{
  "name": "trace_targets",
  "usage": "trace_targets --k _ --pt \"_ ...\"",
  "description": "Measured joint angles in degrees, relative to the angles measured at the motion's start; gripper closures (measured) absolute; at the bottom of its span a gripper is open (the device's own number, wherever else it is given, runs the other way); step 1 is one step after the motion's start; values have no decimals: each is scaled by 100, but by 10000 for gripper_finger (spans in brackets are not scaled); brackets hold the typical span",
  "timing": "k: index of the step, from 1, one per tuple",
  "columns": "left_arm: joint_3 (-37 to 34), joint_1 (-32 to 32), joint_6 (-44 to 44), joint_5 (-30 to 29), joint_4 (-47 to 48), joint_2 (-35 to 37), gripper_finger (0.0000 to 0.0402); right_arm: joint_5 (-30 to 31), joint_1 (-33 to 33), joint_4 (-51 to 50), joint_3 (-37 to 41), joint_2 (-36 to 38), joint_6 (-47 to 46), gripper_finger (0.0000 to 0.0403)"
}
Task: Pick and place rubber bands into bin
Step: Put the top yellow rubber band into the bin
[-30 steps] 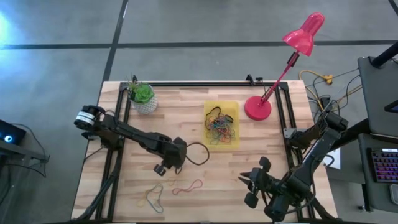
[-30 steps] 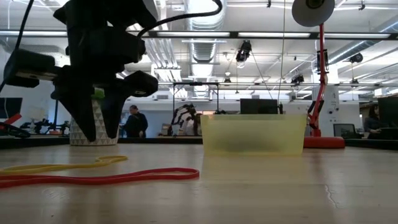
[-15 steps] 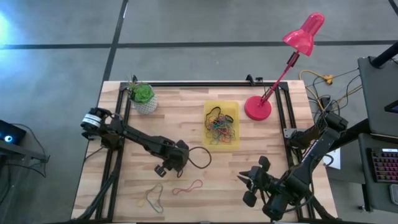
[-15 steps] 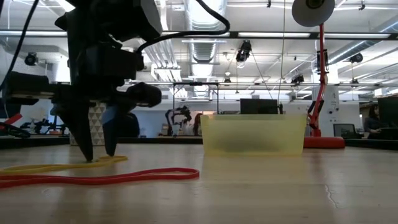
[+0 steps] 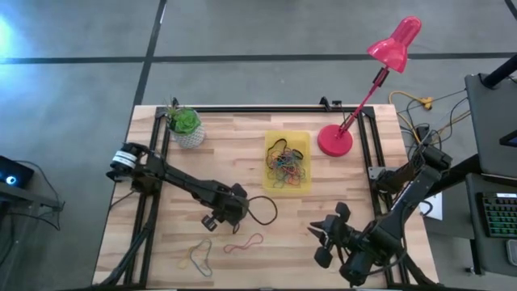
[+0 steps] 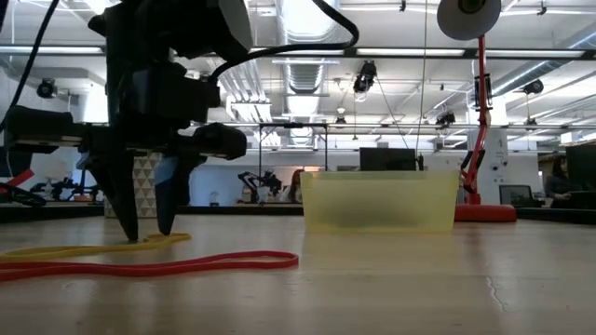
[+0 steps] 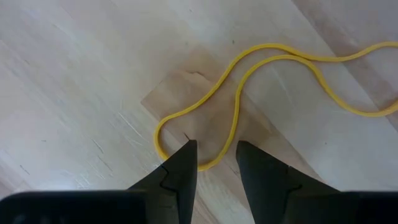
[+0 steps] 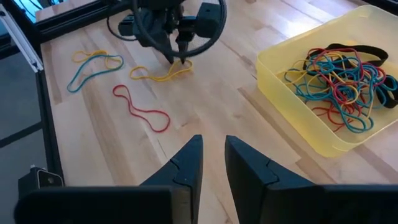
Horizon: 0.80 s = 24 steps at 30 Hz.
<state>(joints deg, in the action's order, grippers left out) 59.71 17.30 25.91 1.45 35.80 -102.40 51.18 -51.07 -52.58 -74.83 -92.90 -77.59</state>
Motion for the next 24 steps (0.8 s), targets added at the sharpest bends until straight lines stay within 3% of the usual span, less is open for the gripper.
trace_targets --k 12,24 --pt "377 -220 -25 1162 345 -693 298 -4 66 110 7 0 16 344" --pt "402 -257 -263 997 249 -787 298 -25 59 186 7 0 -2 344"
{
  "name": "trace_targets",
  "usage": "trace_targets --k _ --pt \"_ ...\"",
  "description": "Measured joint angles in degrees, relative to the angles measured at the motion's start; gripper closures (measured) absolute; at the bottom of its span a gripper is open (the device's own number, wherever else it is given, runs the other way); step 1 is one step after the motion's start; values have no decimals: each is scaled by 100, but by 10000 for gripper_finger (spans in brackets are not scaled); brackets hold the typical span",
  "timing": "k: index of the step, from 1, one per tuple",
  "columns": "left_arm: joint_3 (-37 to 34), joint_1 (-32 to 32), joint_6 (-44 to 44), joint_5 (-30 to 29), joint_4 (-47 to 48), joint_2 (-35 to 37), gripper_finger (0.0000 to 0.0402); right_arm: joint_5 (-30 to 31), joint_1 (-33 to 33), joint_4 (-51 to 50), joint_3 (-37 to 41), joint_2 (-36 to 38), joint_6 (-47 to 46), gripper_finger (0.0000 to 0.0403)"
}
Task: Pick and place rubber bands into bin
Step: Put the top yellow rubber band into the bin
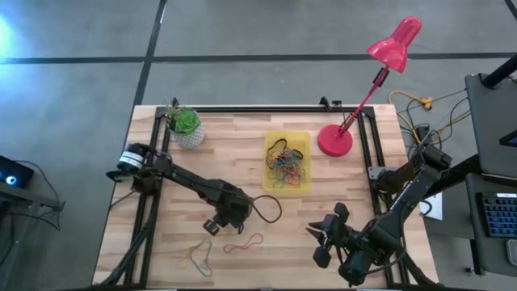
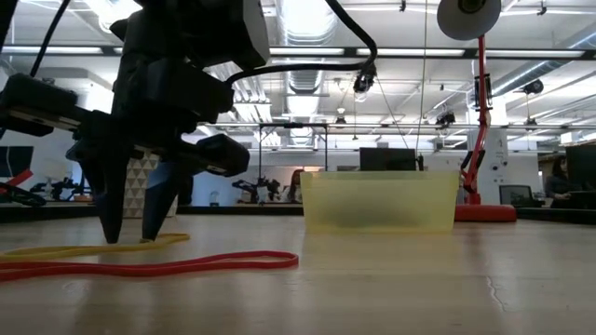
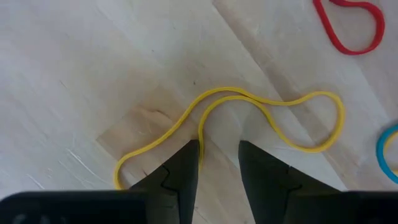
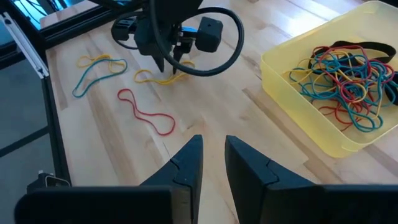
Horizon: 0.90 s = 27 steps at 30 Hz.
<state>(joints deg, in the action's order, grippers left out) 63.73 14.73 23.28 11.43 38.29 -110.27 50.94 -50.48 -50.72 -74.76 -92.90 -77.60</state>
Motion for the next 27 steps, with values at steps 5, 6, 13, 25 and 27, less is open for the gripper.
trace_targets --k 5,6,13,25,27 --pt "-47 -7 -49 -84 -102 3 324 0 0 9 0 0 4 344" --pt "-53 -12 -55 -91 -119 3 333 0 0 11 0 0 4 344" --pt "-141 -42 -69 -58 -176 -5 395 -8 0 40 0 0 2 344" --pt "-93 -66 -369 -124 -197 61 401 -13 0 55 0 0 28 344" --pt "-43 -86 -412 -135 -173 159 401 -13 0 55 0 0 26 344"
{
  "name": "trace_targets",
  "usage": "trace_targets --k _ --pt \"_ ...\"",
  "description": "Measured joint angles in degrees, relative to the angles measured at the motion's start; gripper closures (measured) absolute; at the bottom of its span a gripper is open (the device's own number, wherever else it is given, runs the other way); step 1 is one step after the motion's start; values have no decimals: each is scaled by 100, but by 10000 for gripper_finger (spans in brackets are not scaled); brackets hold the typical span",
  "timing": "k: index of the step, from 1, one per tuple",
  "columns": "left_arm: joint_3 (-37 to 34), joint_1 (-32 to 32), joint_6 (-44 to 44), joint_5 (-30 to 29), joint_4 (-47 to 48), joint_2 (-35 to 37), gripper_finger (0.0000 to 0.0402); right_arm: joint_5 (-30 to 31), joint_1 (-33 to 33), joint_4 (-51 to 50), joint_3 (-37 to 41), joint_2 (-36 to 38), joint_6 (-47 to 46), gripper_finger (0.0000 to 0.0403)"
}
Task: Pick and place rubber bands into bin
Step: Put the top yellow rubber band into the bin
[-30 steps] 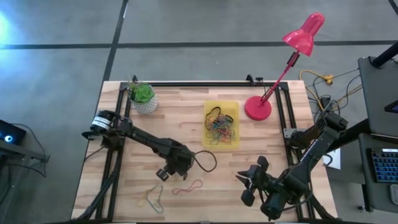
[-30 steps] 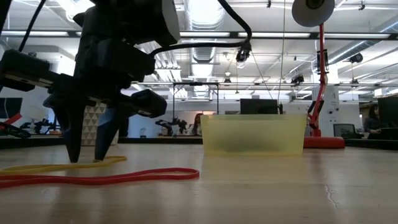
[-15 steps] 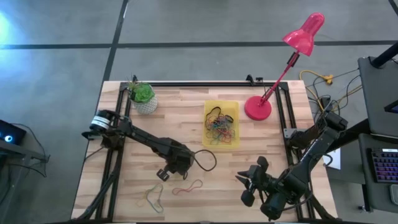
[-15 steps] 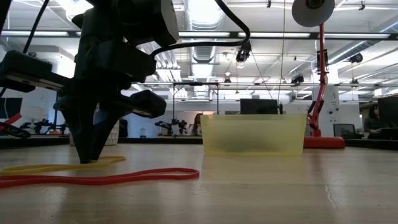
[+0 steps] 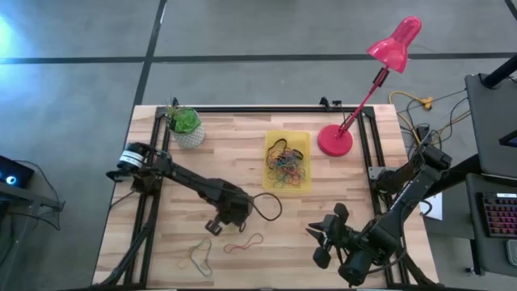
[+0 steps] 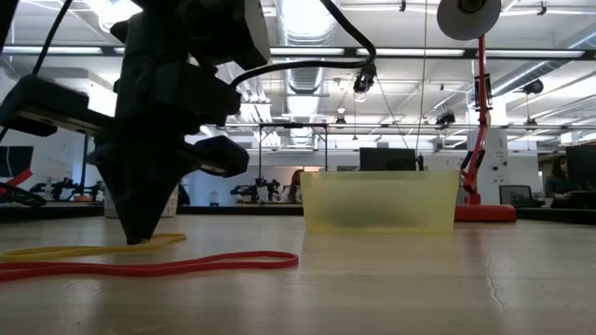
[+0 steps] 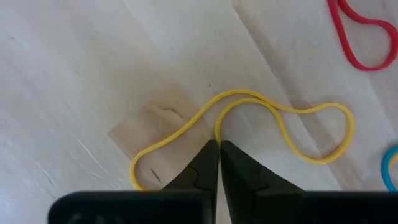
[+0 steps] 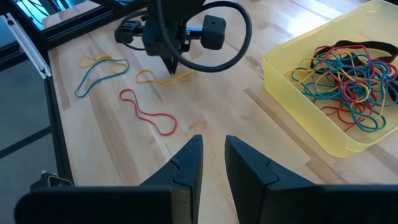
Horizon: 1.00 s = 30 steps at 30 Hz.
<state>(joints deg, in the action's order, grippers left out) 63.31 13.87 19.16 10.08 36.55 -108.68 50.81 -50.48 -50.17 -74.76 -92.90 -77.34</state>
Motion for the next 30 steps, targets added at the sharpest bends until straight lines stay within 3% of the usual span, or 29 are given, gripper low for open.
trace_targets --k 5,10,18,30 --pt "37 -67 -91 -54 -47 372 401 0 0 0 0 0 0 344" --pt "18 -125 -213 -725 -94 775 401 0 0 4 0 0 -2 344" --pt "26 -131 -278 -837 -167 1402 401 2 -2 9 0 0 66 344" --pt "42 -123 -389 -1084 -655 1516 401 -2 -2 20 0 0 125 344"
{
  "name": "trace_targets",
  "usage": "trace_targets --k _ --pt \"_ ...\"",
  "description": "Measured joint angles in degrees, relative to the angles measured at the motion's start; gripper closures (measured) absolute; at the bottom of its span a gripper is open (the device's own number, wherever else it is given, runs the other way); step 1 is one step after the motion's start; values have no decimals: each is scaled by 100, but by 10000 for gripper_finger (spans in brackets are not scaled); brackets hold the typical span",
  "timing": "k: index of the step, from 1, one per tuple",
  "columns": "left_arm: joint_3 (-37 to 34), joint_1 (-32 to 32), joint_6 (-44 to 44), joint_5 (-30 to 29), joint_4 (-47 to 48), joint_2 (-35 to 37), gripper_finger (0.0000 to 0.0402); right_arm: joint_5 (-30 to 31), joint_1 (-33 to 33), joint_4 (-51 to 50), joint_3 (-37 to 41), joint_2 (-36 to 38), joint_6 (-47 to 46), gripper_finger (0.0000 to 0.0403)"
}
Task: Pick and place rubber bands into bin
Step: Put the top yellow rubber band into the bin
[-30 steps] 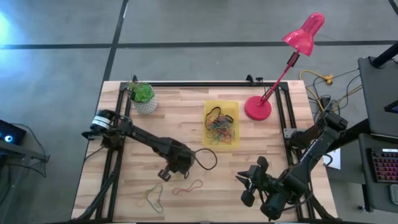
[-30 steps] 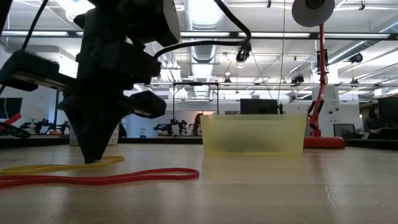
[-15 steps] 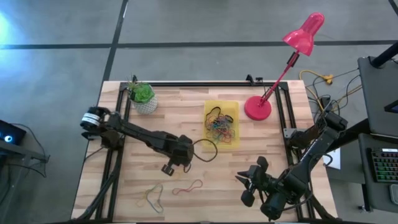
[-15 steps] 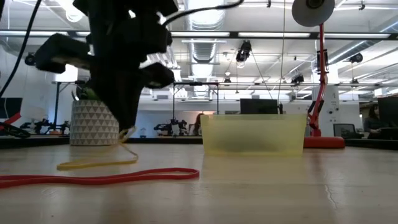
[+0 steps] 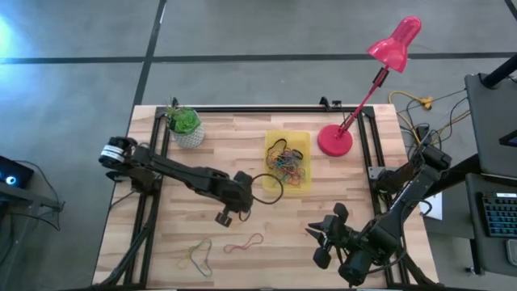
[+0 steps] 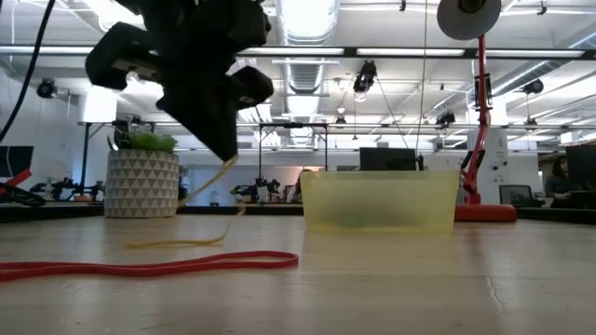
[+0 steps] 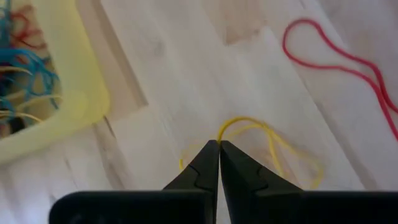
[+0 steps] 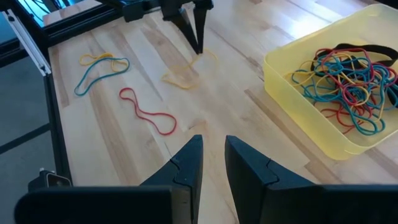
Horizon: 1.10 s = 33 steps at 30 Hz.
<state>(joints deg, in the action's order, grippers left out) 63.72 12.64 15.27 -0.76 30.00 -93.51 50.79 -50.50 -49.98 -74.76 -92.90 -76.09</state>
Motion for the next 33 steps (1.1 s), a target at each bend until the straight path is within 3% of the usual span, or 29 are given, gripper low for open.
trace_targets --k 20,33 --pt "-2 -222 -121 -714 -1600 1202 401 -24 2 -39 0 0 57 344" --pt "31 -1016 -146 -520 -2968 775 401 -22 4 -11 0 0 87 344"
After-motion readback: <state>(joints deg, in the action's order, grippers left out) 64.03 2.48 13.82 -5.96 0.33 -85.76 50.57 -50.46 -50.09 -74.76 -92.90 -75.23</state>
